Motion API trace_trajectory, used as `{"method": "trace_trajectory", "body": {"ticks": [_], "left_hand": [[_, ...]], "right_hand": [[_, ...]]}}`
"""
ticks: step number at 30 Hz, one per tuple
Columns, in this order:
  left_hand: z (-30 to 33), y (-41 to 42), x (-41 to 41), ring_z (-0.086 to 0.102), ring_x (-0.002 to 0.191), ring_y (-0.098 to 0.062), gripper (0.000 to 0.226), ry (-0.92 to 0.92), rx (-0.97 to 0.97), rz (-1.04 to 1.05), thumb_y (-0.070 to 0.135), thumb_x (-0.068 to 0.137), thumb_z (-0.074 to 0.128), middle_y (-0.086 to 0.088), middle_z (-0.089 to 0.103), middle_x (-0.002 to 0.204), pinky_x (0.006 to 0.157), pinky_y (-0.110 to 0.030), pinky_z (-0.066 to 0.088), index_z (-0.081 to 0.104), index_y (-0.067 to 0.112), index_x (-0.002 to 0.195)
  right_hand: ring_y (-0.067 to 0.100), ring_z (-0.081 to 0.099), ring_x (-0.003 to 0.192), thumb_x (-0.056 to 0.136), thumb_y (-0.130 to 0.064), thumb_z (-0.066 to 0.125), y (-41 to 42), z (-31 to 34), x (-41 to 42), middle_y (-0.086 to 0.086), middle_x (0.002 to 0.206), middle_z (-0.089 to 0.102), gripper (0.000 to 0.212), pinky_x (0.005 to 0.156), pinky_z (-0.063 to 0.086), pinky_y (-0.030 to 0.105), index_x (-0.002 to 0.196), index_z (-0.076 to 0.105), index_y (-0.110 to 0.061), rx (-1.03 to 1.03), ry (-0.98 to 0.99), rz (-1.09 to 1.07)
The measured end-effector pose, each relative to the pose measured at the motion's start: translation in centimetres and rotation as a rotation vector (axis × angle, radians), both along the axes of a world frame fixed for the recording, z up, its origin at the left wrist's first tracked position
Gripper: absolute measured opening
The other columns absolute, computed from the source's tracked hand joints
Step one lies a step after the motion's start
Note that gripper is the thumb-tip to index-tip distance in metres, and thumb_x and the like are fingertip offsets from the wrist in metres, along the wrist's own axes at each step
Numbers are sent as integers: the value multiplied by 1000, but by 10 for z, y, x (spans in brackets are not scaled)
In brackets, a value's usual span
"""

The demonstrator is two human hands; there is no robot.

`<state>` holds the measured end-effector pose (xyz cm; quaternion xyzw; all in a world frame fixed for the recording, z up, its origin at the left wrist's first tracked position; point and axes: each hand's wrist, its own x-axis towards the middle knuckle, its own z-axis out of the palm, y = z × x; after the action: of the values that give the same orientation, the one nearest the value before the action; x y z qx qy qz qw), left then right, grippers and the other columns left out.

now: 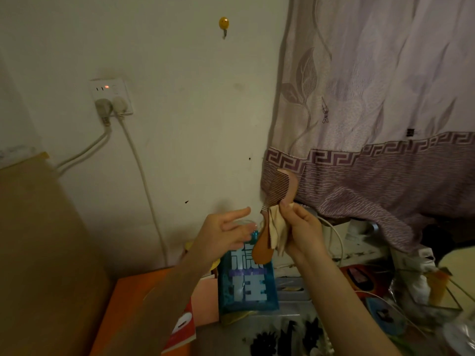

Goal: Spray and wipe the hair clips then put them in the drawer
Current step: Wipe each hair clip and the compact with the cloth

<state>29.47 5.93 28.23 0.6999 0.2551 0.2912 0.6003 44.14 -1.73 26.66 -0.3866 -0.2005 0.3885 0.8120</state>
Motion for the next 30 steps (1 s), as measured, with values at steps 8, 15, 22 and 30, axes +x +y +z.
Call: {"method": "trace_trajectory", "body": {"ticks": [8,15,22,30], "left_hand": [[-23,-17,4,71,76,-6,32,42,-43,-47,12,80,73,6,74,82,62,-17,54,64,33,102],[-27,-14,2,72,73,-10,30,31,16,-16,8,79,74,4,75,76,59,-17,54,66,32,96],[-40,-8,-7,72,70,-12,23,88,64,64,10,81,72,1,75,80,56,-17,52,69,15,104],[-85,-6,-32,70,69,-2,24,156,-40,95,3,82,69,12,72,73,57,-14,53,69,26,87]], "right_hand": [[23,61,70,92,-10,58,4,-2,-5,15,79,63,16,75,55,37,78,61,-3,-3,96,-113],[22,60,75,86,-11,64,1,-5,1,11,78,64,11,85,51,41,76,63,-5,-35,161,-146],[32,59,101,87,-10,65,-4,-13,11,21,103,64,8,100,45,53,89,64,-2,-123,177,-185],[24,64,76,89,-8,63,-19,-52,21,15,88,69,8,82,55,41,88,68,-3,-236,-19,-231]]}}
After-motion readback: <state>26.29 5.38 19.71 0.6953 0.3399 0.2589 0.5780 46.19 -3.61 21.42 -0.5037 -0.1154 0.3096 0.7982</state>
